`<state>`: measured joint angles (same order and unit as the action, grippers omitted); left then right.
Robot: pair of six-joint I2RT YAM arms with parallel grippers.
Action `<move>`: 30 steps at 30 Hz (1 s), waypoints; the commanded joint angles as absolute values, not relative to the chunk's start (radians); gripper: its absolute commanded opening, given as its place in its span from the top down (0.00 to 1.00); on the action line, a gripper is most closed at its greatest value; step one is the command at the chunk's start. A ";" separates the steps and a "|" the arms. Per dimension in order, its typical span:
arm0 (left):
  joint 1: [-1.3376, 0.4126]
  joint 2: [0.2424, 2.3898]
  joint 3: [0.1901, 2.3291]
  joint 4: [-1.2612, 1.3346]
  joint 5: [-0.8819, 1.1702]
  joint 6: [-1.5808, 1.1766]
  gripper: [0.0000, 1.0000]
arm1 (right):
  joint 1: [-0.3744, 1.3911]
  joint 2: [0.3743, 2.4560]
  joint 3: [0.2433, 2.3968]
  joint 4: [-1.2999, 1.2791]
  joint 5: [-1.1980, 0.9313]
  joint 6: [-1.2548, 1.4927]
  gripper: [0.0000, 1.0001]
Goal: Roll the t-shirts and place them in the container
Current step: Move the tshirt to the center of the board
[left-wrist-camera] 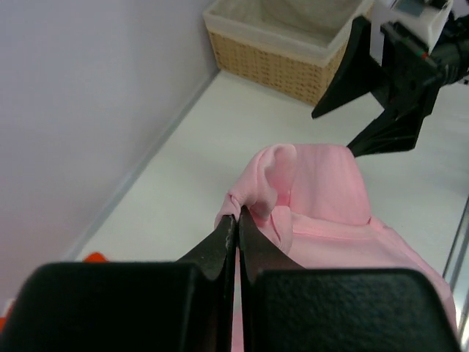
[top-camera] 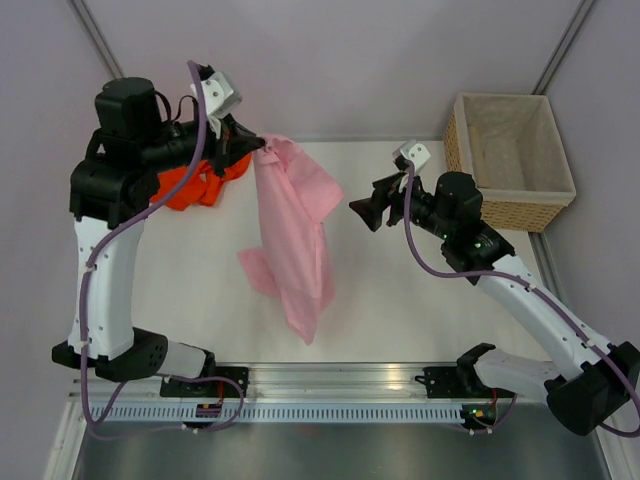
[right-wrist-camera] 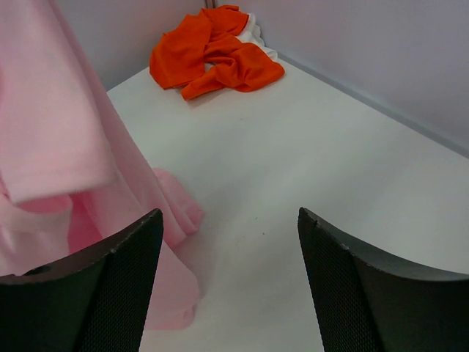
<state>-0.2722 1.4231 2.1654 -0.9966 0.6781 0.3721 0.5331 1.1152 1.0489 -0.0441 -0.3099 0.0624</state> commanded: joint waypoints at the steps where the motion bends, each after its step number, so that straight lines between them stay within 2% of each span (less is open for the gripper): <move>1: -0.272 1.483 1.954 -0.878 0.611 0.446 0.98 | 0.538 1.130 1.069 -0.029 -0.321 0.049 0.20; 6: -0.270 1.612 1.729 -0.827 0.500 0.531 0.98 | 0.538 1.201 1.045 -0.023 -0.301 0.034 0.18; 7: -0.270 1.690 1.698 -0.824 0.488 0.535 0.97 | 0.538 1.221 1.043 -0.023 -0.295 0.037 0.18; 9: -0.270 1.773 1.697 -0.819 0.428 0.525 0.74 | 0.538 1.293 1.055 -0.037 -0.276 0.046 0.18; 10: -0.270 1.839 1.710 -0.819 0.373 0.508 0.54 | 0.538 1.342 1.068 -0.040 -0.270 0.051 0.18; 12: -0.265 1.877 1.724 -0.818 0.330 0.494 0.42 | 0.538 1.387 1.080 -0.043 -0.262 0.069 0.19; 13: -0.262 1.867 1.717 -0.816 0.334 0.474 0.28 | 0.538 1.428 1.088 -0.041 -0.259 0.072 0.19; 16: -0.262 1.784 1.640 -0.804 0.389 0.427 0.14 | 0.538 1.501 1.092 -0.015 -0.261 0.084 0.19; 19: -0.288 1.646 1.487 -0.802 0.436 0.405 0.11 | 0.538 1.609 1.142 -0.008 -0.268 0.087 0.19; 22: -0.392 1.554 1.301 -0.801 0.367 0.446 0.09 | 0.537 1.750 1.256 -0.043 -0.265 0.083 0.19; 26: -0.526 1.563 1.145 -0.744 0.266 0.456 0.08 | 0.535 1.934 1.417 -0.123 -0.227 0.072 0.21; 30: -0.555 1.606 1.063 -0.649 0.203 0.457 0.09 | 0.535 2.078 1.528 -0.207 -0.166 0.054 0.24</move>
